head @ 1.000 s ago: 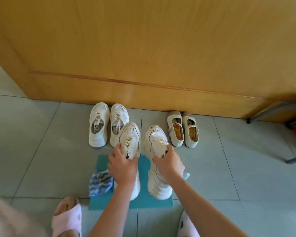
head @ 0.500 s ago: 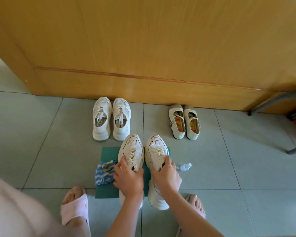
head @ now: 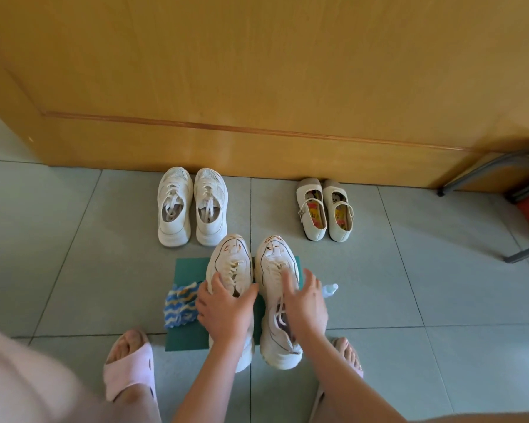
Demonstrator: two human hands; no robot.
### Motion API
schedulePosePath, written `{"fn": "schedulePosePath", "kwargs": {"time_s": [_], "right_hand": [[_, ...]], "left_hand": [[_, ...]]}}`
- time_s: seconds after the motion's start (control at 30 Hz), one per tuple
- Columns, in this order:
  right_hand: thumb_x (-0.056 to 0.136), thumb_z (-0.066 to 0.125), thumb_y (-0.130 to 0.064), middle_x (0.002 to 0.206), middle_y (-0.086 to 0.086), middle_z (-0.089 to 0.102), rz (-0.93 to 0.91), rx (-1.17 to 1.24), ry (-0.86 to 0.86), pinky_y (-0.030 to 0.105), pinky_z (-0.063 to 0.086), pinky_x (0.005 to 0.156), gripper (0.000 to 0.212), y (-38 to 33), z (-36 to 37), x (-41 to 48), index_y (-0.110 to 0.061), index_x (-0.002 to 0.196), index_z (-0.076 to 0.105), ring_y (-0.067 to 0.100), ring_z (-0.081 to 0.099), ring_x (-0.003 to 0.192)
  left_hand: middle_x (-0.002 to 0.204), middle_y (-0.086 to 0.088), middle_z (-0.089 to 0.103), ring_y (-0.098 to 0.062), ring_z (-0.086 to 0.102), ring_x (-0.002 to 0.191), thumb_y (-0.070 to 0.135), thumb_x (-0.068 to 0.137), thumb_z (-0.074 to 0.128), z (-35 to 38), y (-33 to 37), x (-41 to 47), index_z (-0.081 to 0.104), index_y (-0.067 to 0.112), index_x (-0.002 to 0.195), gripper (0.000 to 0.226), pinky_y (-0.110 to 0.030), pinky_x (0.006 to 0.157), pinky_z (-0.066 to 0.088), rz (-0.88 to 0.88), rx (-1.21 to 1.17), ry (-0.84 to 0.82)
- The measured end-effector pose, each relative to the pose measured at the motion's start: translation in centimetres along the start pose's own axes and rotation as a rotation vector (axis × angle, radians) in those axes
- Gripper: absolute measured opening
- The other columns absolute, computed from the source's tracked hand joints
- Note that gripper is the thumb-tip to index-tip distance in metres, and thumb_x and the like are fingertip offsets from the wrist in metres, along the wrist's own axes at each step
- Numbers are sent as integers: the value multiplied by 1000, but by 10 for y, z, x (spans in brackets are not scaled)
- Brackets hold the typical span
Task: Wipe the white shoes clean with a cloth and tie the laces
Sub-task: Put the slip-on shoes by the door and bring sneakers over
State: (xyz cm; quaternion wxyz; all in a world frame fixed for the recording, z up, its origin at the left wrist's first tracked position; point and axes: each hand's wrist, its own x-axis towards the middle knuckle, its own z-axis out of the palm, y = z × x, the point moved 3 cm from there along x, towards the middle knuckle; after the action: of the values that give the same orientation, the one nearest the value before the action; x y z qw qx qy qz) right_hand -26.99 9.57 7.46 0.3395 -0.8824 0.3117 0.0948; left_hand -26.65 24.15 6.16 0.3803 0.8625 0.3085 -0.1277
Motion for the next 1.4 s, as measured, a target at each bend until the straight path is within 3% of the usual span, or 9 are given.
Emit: {"fn": "schedulePosePath", "kwargs": {"time_s": [0.17,0.27,0.37,0.5,0.63,0.87,1.03,1.2,1.4], "right_hand": [[91,56,-19,142,16,39,313,316,113,37,38,98,54,62,-24,51,-6,139,37,30,46,123],[84,65,-16,139,16,44,424,355,10,33,44,79,65,99,-26,76,-7,141,35,29,54,103],[82,70,-15,144,13,41,399,344,-92,25,42,63,73,115,-23,92,-9,144,32,24,50,96],[82,71,-11,143,12,43,329,273,-134,25,39,83,71,119,-15,108,-9,143,36,28,50,121],[84,68,-14,130,12,56,286,203,-128,24,41,70,55,117,-5,123,-12,135,48,24,58,97],[87,61,-16,108,11,68,238,100,53,26,40,71,28,115,-3,129,-11,114,65,28,62,95],[90,59,-28,101,4,65,-28,364,195,20,40,68,24,50,-38,128,-11,106,63,19,58,97],[88,63,-15,94,2,70,-418,425,-61,3,41,65,16,-43,-72,102,-9,102,69,-7,60,77],[90,60,-16,102,8,71,-488,569,-489,18,50,84,16,-85,-61,68,-9,103,66,11,66,96]], "left_hand": [[138,-10,44,-26,37,130,43,86,58,-14,13,6,51,13,128,53,-44,108,32,231,-84,72],[122,-6,58,-25,48,118,26,86,62,-14,25,7,62,13,113,30,-39,101,40,402,-65,87],[124,-7,55,-27,45,120,19,85,64,-7,34,9,63,12,110,26,-44,103,38,463,-42,65],[129,-8,49,-28,39,123,15,85,64,-6,33,13,61,13,113,28,-38,103,35,452,-42,60],[128,-7,50,-27,39,123,10,86,63,-10,28,12,62,12,114,28,-36,102,34,456,-60,52],[128,-4,50,-23,41,122,11,87,61,-11,26,13,61,12,115,27,-31,101,36,476,-64,-1],[119,3,57,-16,48,117,11,88,60,-15,42,14,62,17,112,24,-32,104,38,568,-156,-43],[120,14,48,-5,48,116,23,90,60,-13,60,12,48,22,132,44,-28,100,41,534,-294,-213],[112,16,56,8,52,101,30,89,61,-21,83,12,51,21,129,42,-12,84,44,601,-289,-213]]}}
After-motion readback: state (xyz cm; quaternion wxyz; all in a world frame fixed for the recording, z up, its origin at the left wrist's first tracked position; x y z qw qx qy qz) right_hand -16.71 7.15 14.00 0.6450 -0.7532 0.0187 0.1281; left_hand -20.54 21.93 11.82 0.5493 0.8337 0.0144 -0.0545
